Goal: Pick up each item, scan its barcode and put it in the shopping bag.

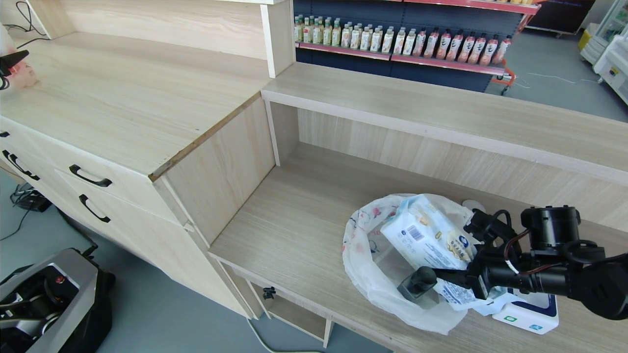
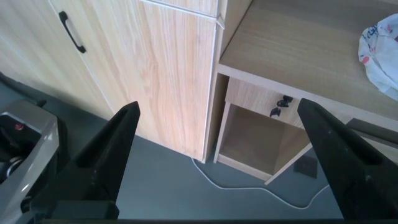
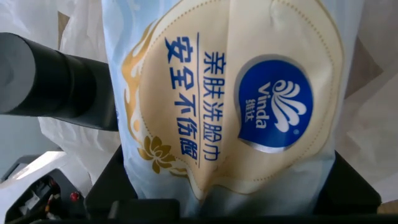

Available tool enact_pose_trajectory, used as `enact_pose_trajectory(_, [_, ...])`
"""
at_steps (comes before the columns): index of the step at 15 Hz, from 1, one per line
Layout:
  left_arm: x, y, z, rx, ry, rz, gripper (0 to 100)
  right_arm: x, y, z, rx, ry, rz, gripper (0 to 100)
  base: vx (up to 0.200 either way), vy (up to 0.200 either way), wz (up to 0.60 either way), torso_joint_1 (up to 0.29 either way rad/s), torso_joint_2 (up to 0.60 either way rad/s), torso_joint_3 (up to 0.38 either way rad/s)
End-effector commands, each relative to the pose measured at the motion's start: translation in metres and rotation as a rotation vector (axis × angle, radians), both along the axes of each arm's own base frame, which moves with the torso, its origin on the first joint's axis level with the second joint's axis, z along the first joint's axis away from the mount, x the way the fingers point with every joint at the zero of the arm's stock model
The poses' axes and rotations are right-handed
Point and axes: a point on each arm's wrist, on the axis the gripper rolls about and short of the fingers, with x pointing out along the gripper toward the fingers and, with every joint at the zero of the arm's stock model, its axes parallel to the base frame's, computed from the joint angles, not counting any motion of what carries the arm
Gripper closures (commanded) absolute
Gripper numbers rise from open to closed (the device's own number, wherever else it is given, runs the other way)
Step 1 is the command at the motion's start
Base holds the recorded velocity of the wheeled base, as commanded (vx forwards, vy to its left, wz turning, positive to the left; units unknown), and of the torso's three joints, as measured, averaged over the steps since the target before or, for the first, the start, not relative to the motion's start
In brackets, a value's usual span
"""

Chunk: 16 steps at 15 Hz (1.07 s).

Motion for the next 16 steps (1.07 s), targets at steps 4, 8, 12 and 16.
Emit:
enact_pose_trajectory(4, [0.0, 0.0, 0.0, 0.0, 0.0, 0.001, 0, 0.013, 0.012, 0.005, 0.033, -0.034, 0.03, 100, 0.0, 0.0, 0.0, 0.0, 0.0, 0.0])
enact_pose_trajectory(8, [0.0, 0.0, 0.0, 0.0, 0.0, 0.001, 0, 0.022, 0.02, 0.006, 0.089, -0.035, 0.04, 100, 0.0, 0.0, 0.0, 0.0, 0.0, 0.0])
enact_pose_trajectory(12, [0.0, 0.0, 0.0, 0.0, 0.0, -0.001, 0, 0.032, 0.025, -0.001, 0.095, -0.046, 0.048, 100, 0.0, 0.0, 0.0, 0.0, 0.0, 0.0])
enact_pose_trajectory(16, [0.0, 0.0, 0.0, 0.0, 0.0, -0.001, 0, 0.042, 0.026, -0.012, 0.096, -0.056, 0.047, 100, 0.0, 0.0, 0.0, 0.0, 0.0, 0.0])
